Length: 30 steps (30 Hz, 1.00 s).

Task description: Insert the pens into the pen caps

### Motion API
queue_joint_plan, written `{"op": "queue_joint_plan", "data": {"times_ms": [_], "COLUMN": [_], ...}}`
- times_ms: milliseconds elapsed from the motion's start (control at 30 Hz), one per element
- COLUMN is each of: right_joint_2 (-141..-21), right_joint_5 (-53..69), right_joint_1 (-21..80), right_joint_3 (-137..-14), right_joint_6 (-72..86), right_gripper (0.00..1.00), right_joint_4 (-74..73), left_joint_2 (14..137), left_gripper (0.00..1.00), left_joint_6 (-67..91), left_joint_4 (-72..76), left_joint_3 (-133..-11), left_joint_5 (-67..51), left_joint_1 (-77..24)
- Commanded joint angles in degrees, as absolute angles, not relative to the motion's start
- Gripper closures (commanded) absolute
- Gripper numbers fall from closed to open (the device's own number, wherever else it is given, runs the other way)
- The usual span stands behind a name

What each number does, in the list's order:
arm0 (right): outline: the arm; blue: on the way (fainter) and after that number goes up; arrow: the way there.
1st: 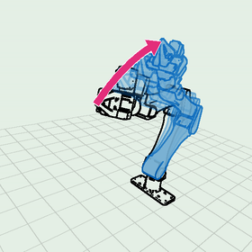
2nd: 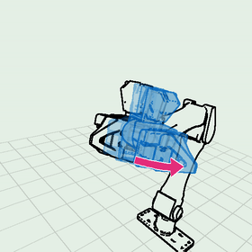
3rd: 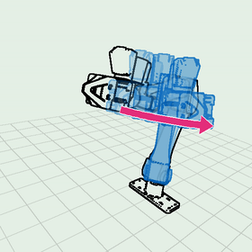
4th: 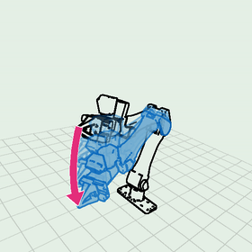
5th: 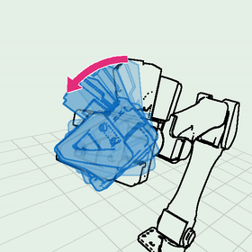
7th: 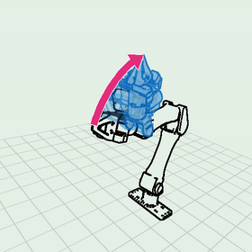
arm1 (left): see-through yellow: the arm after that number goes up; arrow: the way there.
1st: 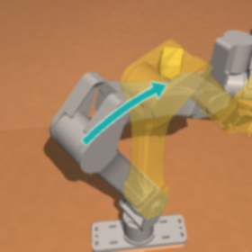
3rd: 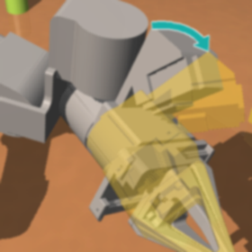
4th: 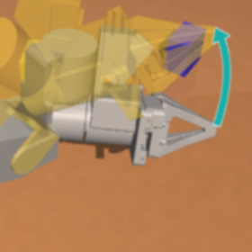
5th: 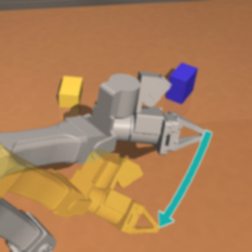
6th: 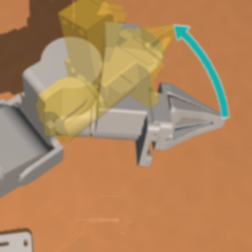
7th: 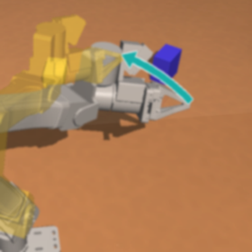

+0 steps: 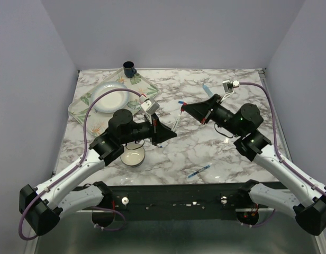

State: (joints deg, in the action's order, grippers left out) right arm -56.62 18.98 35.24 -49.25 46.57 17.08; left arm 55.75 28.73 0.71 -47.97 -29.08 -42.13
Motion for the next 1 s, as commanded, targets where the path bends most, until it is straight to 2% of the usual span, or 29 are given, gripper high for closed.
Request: {"op": "queue_joint_plan", "data": {"times_ms": [0, 667, 967], "right_joint_2": [-56.6, -58.6, -56.8], "right_joint_5": [19.1, 14.7, 15.5], "right_joint_1": [36.3, 37.2, 37.3], "right_joint_3": [-49.0, -55.5, -51.1], "right_joint_6": [45.2, 39.4, 40.3], "right_gripper": [0.99, 0.99, 0.99], "right_joint_4": [17.3, 10.6, 12.4], "left_joint_2": [54.4, 54.5, 54.4], "left_gripper": [1.0, 1.0, 1.0], "left_joint_6": [27.8, 27.9, 27.9], "left_joint_4": [0.7, 0.8, 0.7], "left_joint_3": [-47.9, -47.8, -47.7], "left_joint_5": [-27.9, -27.9, -27.7], "left_joint_1": [-42.5, -42.4, -42.4]}}
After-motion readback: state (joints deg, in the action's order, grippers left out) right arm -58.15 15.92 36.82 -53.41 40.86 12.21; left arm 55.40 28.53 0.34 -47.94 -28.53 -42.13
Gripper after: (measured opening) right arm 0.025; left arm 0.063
